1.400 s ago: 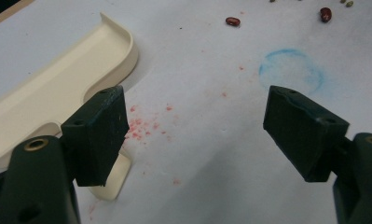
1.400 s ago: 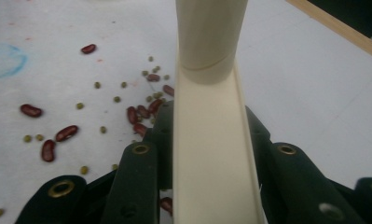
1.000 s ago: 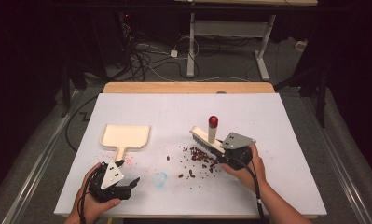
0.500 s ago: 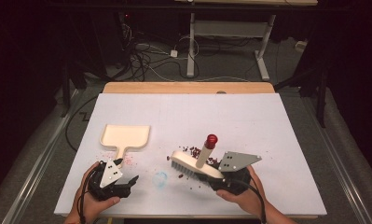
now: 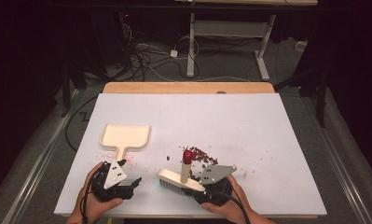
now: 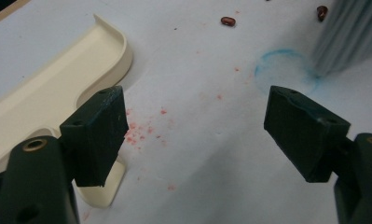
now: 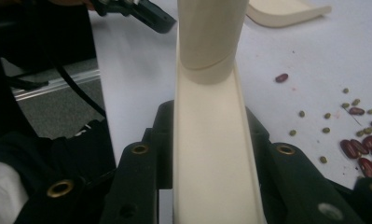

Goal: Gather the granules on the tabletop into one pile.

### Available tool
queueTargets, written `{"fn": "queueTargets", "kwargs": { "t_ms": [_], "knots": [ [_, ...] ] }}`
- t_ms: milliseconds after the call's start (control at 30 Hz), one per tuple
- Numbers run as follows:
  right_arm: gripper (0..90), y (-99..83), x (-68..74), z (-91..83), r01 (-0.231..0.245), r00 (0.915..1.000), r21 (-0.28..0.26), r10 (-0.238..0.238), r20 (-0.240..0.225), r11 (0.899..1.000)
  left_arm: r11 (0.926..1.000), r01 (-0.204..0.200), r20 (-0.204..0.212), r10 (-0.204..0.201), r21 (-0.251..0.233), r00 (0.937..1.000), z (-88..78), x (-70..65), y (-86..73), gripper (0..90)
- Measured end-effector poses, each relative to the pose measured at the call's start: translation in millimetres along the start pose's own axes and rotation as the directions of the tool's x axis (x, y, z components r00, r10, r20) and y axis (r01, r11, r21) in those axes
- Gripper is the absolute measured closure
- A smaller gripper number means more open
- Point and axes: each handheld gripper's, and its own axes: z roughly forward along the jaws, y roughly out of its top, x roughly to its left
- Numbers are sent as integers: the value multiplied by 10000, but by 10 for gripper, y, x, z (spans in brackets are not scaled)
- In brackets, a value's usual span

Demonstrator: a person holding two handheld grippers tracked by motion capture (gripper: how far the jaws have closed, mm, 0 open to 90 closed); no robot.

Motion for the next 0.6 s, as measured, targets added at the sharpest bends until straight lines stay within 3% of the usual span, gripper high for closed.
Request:
{"fn": "queueTargets", "kwargs": {
  "t_ms": [300,500,600],
  "knots": [
    [674,-52,-253,-11,-359,9963,-46,362,785,9993,9999,-40,120,38,156,9999,14,-33,4,208],
    [673,-85,-439,-79,-473,9884,-11,470,1441,9989,9997,-124,128,122,203,9998,22,-47,10,208],
    [674,-92,-505,-133,-544,9806,-6,536,1884,9985,9997,-128,68,126,202,9999,24,-48,8,208]
  ]
}}
